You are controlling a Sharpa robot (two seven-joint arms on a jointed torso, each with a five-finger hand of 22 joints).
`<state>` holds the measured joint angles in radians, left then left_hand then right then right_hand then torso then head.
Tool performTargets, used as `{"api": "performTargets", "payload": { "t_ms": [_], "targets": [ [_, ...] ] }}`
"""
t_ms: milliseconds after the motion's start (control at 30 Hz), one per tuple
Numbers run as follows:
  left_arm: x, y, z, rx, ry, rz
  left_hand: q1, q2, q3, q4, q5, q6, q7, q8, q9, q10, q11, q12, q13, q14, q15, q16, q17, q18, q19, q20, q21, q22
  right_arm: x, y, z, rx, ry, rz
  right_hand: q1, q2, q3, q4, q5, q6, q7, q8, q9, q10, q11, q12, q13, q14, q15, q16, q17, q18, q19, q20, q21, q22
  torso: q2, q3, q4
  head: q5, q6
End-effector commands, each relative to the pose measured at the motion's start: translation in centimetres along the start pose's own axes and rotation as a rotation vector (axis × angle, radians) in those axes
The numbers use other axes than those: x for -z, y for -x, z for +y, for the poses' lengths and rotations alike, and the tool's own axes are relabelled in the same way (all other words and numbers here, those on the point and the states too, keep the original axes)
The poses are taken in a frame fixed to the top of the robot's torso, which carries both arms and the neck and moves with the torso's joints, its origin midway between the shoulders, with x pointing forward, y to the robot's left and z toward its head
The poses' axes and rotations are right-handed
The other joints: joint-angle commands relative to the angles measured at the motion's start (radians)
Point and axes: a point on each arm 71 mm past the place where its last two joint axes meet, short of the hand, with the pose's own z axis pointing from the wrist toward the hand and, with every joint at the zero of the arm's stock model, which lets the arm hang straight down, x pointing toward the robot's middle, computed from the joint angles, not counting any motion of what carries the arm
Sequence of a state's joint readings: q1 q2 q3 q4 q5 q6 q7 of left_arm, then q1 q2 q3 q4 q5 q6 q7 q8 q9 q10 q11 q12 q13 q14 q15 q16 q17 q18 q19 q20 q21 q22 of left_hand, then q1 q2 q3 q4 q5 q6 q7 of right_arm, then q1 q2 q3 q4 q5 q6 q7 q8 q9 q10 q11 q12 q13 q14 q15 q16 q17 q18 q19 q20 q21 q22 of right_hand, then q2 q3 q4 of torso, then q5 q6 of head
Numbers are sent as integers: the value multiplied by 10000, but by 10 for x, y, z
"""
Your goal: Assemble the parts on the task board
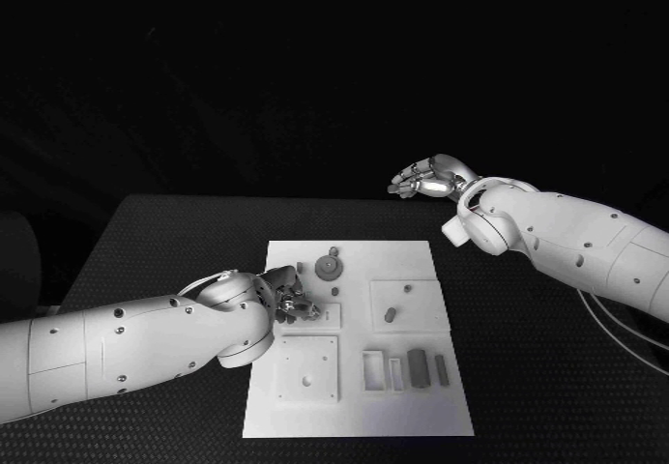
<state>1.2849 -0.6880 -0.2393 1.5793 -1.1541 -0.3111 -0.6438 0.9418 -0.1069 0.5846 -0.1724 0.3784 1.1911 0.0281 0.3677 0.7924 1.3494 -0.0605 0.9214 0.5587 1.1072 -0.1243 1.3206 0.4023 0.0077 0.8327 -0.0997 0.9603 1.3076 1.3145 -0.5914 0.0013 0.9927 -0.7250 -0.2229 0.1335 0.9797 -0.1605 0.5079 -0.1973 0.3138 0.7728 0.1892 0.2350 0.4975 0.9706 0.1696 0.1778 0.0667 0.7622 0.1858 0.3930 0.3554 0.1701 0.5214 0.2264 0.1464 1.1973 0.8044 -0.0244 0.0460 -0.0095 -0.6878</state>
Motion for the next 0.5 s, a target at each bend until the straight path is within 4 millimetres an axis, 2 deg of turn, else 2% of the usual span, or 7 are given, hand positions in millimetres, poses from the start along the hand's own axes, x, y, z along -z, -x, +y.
{"api": "performTargets", "payload": {
  "t_ms": [33, 167, 500],
  "targets": [
    [-1, -4, -2, -206, -59, 236, 208, 389, 35, 100, -81, 375, -270, 25, -49, 468, -389, 66, 24, 222, -286, 44, 14, -36, 24, -1362, 36, 187, 0, -3, 1, 0, 83, 191, 76, 19, -21, 53, 53, -61, 22, 60, -14, 70, 31, -37, 13, 13, 55, -60, -9, -83, -44, -50, -56, 19, 2, 7, -1, 11, -11],
    [-1, -4, -3, -220, -79, 240, 89, 457, 26, 246, -428, 407, -282, 50, -99, 490, -393, 72, 46, 237, -294, 55, 25, -35, 32, -1383, 39, 181, 0, -4, 1, -6, 78, 209, 78, 20, -23, 53, 58, -62, 22, 62, -16, 74, 31, -42, 14, 12, 55, -61, -10, -84, -43, -51, -62, 23, 8, 2, -10, 10, -11],
    [-2, -6, -4, -263, -131, 309, 0, 466, 23, 372, -618, 426, -288, 73, -139, 504, -393, 78, 68, 247, -299, 62, 33, -39, 33, -1395, 39, 179, 0, -4, 0, -14, 72, 241, 80, 22, -32, 51, 75, -65, 22, 67, -22, 83, 32, -59, 14, 10, 59, -67, -11, -89, -41, -53, -78, 35, -1, 4, 2, -15, -31]
  ]
}}
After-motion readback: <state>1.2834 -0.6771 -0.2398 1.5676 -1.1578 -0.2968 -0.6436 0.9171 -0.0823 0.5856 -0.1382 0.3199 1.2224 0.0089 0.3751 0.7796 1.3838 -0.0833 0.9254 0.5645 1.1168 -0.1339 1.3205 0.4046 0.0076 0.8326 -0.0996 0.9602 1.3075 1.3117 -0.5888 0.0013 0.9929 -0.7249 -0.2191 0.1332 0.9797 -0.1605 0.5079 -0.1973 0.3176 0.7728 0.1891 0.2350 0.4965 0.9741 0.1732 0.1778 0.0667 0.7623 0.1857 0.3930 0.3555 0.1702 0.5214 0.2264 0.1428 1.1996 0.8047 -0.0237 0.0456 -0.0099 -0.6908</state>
